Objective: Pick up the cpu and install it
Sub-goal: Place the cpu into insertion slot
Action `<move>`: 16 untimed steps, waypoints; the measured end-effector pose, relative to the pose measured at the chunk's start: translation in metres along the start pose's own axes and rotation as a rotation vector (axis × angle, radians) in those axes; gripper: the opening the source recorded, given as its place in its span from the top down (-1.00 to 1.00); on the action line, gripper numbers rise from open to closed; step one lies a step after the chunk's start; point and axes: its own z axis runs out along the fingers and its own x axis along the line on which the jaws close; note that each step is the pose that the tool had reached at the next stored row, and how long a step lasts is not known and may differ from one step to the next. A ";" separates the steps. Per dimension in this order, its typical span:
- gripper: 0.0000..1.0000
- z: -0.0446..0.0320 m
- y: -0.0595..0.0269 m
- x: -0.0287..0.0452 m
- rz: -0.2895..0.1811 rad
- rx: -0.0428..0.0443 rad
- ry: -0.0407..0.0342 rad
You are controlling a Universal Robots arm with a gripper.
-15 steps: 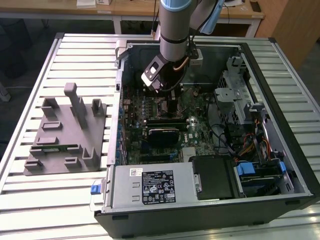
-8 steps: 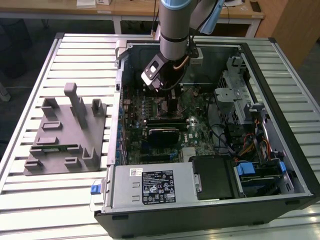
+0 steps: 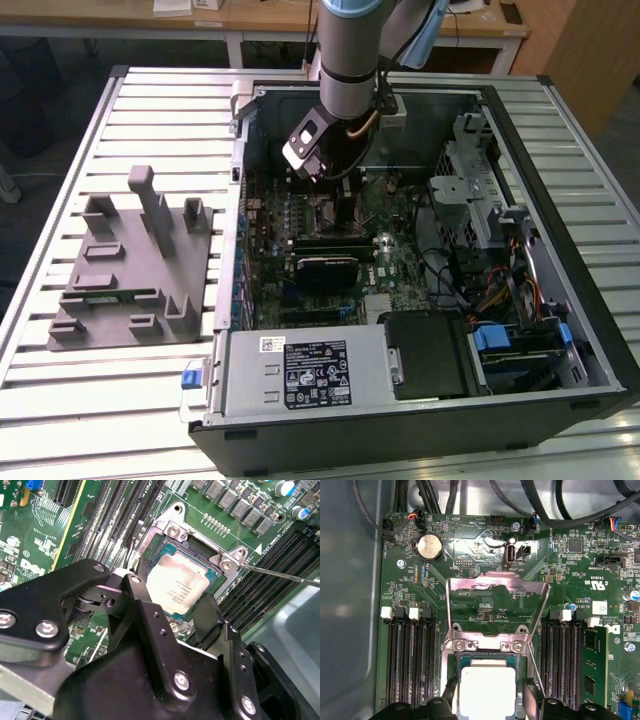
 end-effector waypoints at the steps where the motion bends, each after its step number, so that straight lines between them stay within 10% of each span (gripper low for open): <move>1: -0.24 0.0000 0.0000 0.0000 0.000 0.0000 0.0001; 16: -0.06 0.0001 0.0000 0.0001 0.000 -0.0002 0.0020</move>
